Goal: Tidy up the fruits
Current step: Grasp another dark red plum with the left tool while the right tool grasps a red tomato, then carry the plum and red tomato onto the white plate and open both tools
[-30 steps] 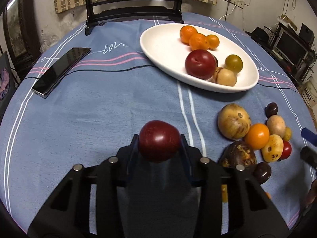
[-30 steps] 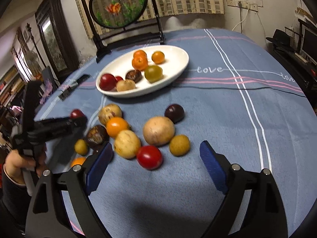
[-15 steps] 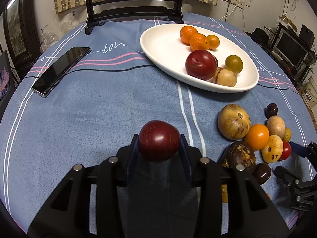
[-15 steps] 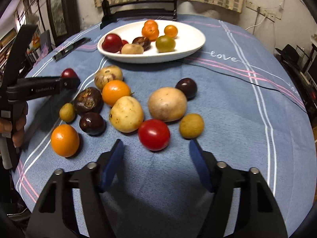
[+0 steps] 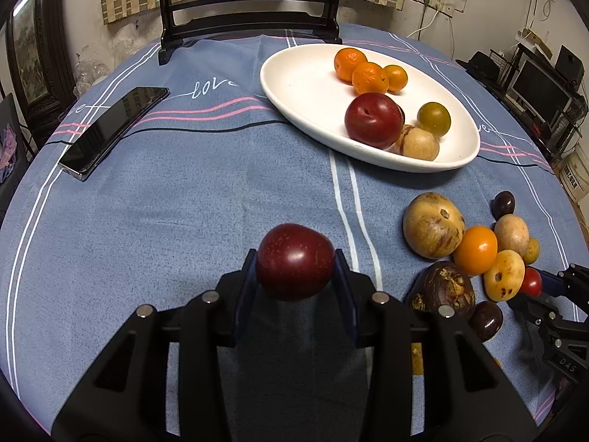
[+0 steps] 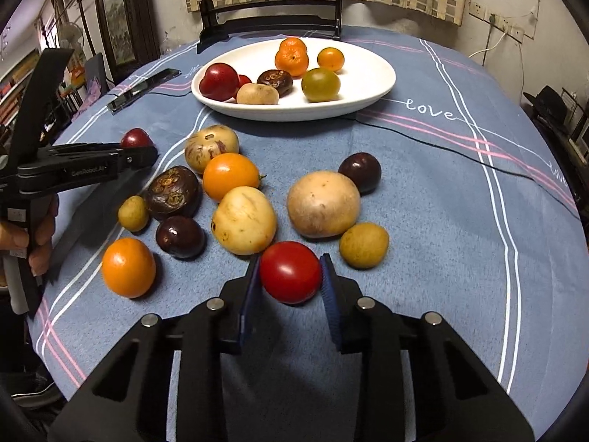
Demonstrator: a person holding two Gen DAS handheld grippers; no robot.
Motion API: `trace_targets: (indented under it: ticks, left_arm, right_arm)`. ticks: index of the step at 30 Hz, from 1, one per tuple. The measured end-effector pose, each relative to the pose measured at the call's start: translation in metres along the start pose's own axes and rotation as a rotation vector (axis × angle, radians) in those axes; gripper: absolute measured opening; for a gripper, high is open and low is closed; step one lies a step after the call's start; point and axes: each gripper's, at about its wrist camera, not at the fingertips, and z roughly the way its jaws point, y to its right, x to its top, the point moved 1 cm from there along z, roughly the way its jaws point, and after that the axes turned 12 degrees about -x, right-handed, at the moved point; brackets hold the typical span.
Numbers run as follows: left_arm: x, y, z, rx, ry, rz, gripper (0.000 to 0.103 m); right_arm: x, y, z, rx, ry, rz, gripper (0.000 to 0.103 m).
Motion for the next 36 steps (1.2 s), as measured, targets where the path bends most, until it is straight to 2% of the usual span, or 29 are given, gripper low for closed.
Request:
trace_targets:
  ticks: [9, 17, 31, 36]
  left_arm:
    - [-0.001, 0.006, -0.015, -0.012, 0.029, 0.014, 0.04]
    - [0.006, 0.021, -0.039, -0.025, 0.066, 0.064, 0.04]
    - [0.04, 0.046, -0.057, -0.048, 0.112, 0.137, 0.04]
    - [0.053, 0.053, -0.058, -0.055, 0.134, 0.142, 0.04]
  right_arm:
    - [0.0, 0.012, -0.03, 0.019, 0.088, 0.041, 0.033]
    - [0.006, 0.011, -0.044, 0.037, 0.132, 0.04, 0.033]
    - [0.052, 0.008, -0.065, 0.067, 0.241, 0.04, 0.033]
    - [0.072, 0.012, -0.059, 0.067, 0.265, 0.095, 0.033]
